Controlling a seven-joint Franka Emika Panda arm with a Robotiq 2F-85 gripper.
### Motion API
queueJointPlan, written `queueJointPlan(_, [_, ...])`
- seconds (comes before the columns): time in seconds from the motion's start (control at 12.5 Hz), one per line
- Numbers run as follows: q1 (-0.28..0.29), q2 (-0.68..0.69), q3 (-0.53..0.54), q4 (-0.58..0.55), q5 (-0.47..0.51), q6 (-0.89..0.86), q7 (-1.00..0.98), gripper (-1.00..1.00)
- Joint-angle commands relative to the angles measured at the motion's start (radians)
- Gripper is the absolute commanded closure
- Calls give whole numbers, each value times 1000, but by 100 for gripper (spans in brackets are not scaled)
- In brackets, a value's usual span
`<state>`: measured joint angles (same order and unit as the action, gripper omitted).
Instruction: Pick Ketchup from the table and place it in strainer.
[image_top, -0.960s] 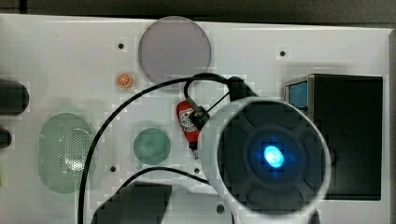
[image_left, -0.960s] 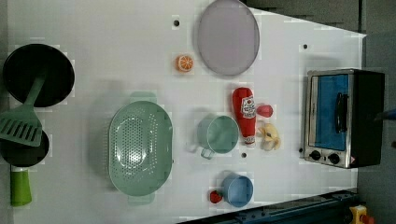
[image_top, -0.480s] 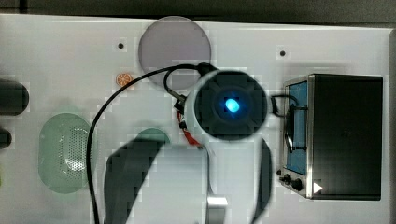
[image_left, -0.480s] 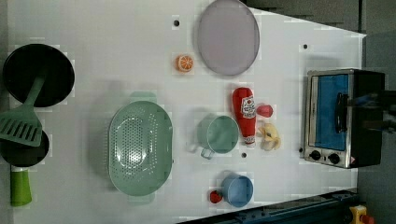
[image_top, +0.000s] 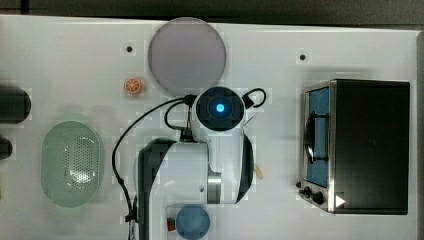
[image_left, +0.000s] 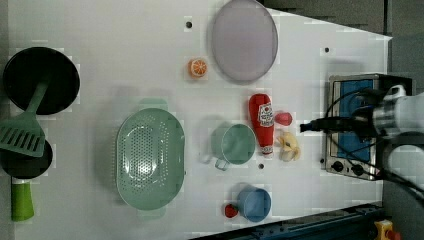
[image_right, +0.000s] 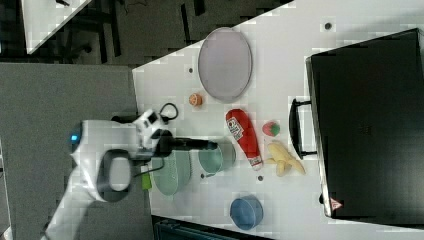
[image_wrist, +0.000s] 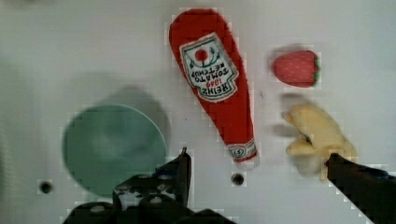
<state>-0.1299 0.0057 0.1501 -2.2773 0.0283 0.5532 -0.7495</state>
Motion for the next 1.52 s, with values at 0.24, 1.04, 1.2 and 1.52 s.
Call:
queueJointPlan(0.24, [4, 44, 2, -73, 0, 221, -280, -100])
queueJointPlan(1.04, [5, 316, -5, -124, -38, 554, -268, -100])
queueJointPlan(1.2, [5, 354, -7, -125, -38, 607, -267, -100])
queueJointPlan(1.52, [5, 382, -13, -127, -38, 631, -267, -42])
